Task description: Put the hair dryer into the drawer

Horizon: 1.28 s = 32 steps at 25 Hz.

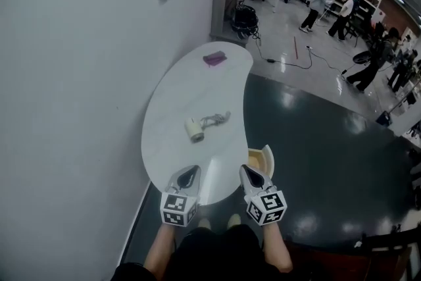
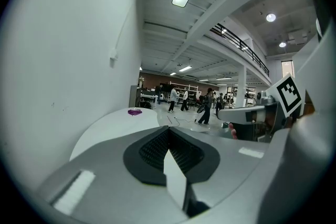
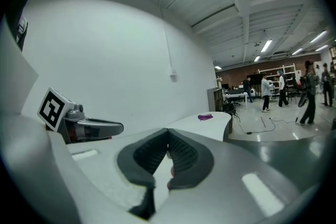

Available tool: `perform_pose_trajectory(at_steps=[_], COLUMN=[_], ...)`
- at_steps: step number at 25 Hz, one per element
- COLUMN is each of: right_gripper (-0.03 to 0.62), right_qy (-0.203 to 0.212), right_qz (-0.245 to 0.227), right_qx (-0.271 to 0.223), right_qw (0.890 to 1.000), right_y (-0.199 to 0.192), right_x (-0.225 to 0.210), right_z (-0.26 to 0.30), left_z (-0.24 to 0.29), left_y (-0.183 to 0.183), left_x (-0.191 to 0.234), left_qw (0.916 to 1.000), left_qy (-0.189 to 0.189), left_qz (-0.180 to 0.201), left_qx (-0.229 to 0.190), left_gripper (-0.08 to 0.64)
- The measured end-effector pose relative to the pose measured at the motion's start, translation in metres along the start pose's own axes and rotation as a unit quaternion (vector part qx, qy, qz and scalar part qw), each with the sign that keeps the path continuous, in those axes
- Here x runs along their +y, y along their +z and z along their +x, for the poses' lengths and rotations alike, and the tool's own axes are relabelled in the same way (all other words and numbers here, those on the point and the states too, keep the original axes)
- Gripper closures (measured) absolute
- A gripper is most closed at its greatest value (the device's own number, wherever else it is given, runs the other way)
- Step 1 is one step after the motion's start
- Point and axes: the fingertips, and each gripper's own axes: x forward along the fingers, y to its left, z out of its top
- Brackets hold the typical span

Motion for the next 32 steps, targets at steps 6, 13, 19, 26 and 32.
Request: perform_pose_trajectory(at_steps=[6,13,19,26,32], right_gripper=[0.591,0.591,0.591,0.591,0.591], right_qy=[0.04,0.102,0.146,0.197,0.223], right_qz=[-0.005,-0.02,-0.02,-0.021,-0.027], right_qx=[0.014,0.032,0.068,0.108,0.131], right_qw=[0.999,0.994,0.987,0.974,0.966], right_y=[-0.002,0.018,0.004,-0.015,-0.039], right_x=[-0.013,-0.047,-0.068,-0.084,-0.091], right_z=[0.041,0.108,0.165,0.22,0.261], left_z=[0.028,0.072,0.107,0.135,0.154], left_y=[0.001,0.009,-0.008,-0.032,-0.06], left_x=[0.016,0.05,0.082,0.101,0.118], left_qw=[0.9994,0.994,0.9866,0.976,0.9686], left_qy=[0.029,0.095,0.143,0.184,0.206], left_qz=[-0.015,-0.055,-0.078,-0.11,-0.128], left_qx=[-0.004,0.001,0.015,0.036,0.053], left_gripper=[0.555,0.555,0.555,0.555,0.555])
